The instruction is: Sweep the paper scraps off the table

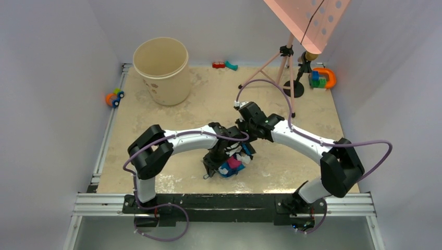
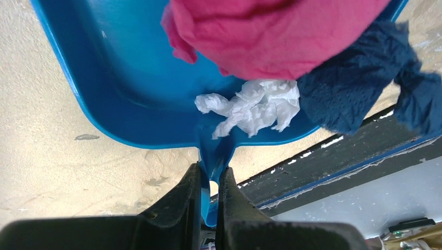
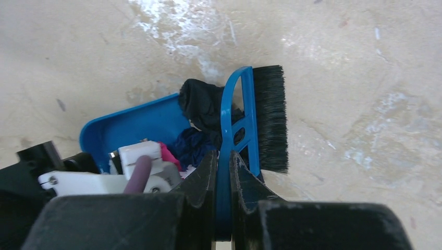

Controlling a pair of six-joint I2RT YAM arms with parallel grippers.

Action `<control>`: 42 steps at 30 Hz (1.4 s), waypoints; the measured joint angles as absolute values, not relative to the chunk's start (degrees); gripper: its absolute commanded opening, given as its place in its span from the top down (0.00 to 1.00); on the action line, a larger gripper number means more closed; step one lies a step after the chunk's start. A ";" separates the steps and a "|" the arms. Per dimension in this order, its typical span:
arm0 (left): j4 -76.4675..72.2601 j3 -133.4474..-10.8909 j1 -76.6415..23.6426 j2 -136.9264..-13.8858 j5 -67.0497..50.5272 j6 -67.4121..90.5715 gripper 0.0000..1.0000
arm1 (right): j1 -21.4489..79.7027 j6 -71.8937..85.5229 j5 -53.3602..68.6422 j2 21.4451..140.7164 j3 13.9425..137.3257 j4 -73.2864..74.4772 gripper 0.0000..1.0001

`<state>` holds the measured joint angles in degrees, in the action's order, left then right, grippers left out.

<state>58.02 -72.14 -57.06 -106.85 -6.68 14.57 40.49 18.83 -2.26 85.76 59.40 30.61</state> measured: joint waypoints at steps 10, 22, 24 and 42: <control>56.42 -71.00 -57.23 -107.09 -4.95 16.03 1.00 | 40.42 22.24 5.19 81.65 55.33 24.16 1.00; 52.86 -67.81 -57.91 -105.16 -2.48 15.86 1.00 | 40.77 22.48 3.70 75.29 55.18 29.65 1.00; 52.47 -67.59 -57.91 -105.03 -2.50 15.90 1.00 | 40.84 22.96 3.14 73.87 55.18 31.51 1.00; 48.16 -67.66 -57.76 -102.02 -0.80 17.93 1.00 | 32.95 29.30 -2.20 56.05 55.51 36.82 1.00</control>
